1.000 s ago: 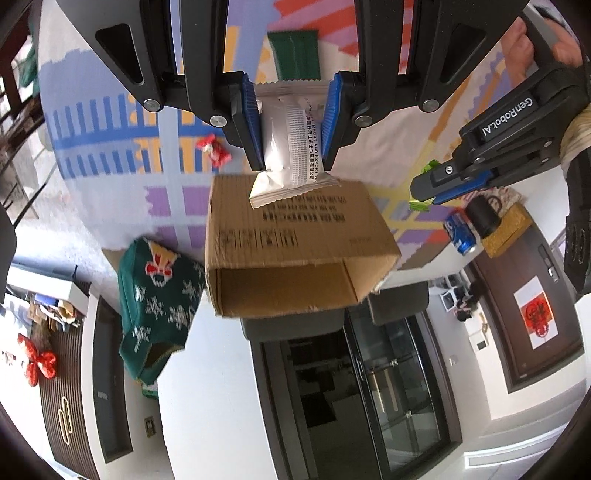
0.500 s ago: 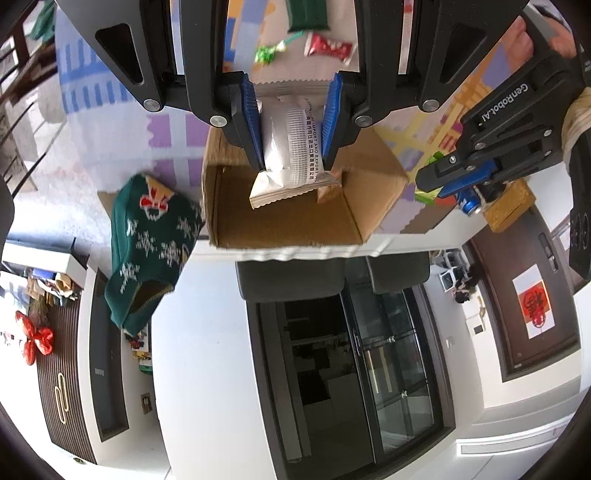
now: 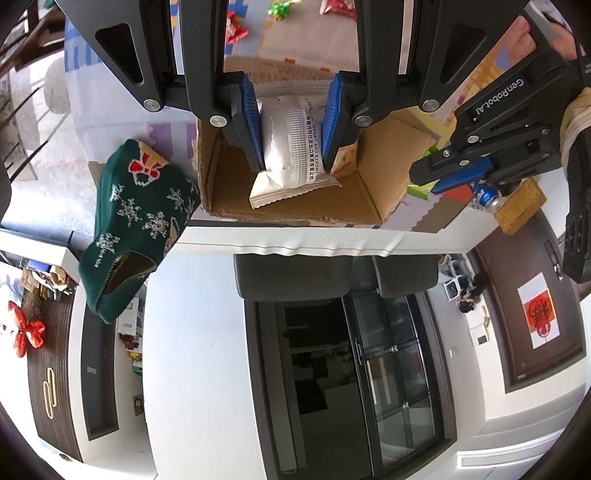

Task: Organize snacks
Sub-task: 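Carry biscuit pack and white bag over the box and release both inside, then move both tools back toward the red packet and green lollipop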

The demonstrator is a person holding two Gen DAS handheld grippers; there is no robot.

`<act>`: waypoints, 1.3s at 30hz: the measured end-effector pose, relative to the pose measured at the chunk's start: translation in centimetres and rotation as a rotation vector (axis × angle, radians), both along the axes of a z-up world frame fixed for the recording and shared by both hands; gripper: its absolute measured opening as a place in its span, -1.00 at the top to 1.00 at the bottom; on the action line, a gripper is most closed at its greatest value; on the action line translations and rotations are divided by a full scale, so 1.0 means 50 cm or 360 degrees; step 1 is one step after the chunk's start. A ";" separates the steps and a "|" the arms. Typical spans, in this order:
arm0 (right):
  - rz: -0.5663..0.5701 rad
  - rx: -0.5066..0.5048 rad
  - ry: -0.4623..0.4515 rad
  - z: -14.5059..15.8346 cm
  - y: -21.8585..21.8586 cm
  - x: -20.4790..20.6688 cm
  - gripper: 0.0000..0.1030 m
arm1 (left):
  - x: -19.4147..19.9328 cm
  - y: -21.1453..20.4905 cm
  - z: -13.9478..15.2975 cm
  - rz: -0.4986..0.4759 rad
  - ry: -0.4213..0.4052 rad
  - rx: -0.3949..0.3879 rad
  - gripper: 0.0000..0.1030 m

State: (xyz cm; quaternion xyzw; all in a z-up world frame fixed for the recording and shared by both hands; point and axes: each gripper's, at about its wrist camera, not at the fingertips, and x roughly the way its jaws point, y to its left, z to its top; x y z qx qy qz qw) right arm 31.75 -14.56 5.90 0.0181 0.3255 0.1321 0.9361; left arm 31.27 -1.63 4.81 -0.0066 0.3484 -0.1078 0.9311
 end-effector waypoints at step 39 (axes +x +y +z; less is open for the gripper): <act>-0.0001 -0.0105 0.0170 -0.126 -0.002 -0.154 -0.04 | -0.207 -0.022 -0.113 -0.0250 0.0024 0.0249 -0.37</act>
